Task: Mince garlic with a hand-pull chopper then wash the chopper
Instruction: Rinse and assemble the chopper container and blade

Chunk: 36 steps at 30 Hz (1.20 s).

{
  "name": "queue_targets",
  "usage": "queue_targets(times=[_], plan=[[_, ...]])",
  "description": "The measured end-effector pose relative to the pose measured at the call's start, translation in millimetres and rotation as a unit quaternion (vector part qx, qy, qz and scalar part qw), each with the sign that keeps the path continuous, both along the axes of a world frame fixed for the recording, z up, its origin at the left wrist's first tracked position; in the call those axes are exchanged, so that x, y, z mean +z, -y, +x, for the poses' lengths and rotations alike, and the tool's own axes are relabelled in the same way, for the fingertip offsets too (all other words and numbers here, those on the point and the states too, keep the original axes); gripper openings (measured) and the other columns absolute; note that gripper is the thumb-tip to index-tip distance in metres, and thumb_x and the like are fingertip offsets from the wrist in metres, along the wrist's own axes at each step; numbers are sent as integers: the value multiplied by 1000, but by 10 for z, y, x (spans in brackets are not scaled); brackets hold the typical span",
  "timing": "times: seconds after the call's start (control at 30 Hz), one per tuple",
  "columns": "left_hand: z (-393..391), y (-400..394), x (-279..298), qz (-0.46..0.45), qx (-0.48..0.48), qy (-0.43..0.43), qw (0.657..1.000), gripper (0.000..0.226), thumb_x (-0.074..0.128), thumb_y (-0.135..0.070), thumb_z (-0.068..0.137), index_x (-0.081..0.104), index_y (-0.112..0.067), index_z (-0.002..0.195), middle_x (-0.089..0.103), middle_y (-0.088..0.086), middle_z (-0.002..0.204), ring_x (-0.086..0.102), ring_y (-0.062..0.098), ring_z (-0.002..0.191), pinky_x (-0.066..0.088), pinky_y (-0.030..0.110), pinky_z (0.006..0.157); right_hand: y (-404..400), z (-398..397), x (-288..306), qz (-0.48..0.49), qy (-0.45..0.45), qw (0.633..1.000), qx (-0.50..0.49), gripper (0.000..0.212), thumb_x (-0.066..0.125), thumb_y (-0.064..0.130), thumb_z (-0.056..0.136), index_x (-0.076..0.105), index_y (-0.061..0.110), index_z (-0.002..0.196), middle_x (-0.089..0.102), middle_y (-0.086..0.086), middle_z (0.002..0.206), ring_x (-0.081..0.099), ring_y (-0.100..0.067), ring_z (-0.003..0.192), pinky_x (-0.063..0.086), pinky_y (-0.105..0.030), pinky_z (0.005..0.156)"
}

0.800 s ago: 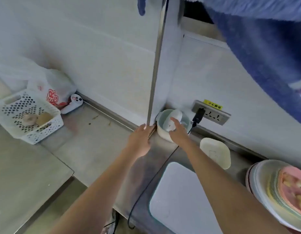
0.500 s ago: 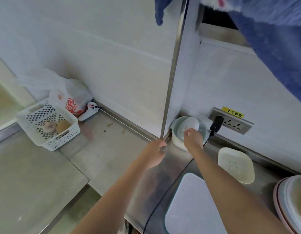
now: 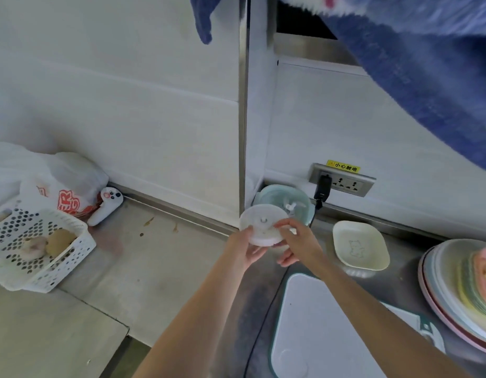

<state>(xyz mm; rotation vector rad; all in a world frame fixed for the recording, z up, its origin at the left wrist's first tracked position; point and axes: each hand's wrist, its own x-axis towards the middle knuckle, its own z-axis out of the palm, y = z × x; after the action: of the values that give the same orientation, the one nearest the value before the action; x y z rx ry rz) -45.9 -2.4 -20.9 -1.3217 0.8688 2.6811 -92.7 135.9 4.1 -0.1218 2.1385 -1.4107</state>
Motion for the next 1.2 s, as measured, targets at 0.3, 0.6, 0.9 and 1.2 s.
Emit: queue_targets(times=[0.3, 0.6, 0.9, 1.2], plan=[[242, 356, -123, -6, 56, 109, 992, 11, 59, -17, 93, 55, -8, 88, 57, 11, 81, 55, 24, 68, 51, 27, 38, 306, -999, -320, 368, -230, 886, 164, 54, 56, 21, 90, 34, 23, 140, 44, -17, 130, 42, -35, 119, 40, -38, 88], [443, 615, -197, -68, 18, 111, 991, 19, 57, -18, 95, 57, -5, 110, 60, 14, 92, 60, 26, 75, 56, 29, 45, 571, -915, -422, 458, -284, 807, 243, 38, 37, 38, 100, 57, 15, 123, 57, -10, 114, 56, -27, 102, 47, -36, 85], [308, 581, -114, -83, -11, 127, 988, 14, 61, -19, 93, 59, -5, 92, 61, 13, 85, 61, 25, 71, 57, 32, 54, 779, -760, -466, 408, -203, 861, 225, 35, 42, 43, 99, 58, 13, 92, 58, -4, 88, 55, -23, 89, 40, -33, 80], [311, 610, -46, -82, -32, 101, 991, 9, 56, -15, 93, 57, -7, 98, 59, 14, 92, 60, 27, 77, 55, 37, 55, 607, -501, -240, 392, -299, 847, 200, 21, 39, 11, 94, 58, 17, 98, 61, -5, 89, 55, -26, 85, 39, -30, 66]])
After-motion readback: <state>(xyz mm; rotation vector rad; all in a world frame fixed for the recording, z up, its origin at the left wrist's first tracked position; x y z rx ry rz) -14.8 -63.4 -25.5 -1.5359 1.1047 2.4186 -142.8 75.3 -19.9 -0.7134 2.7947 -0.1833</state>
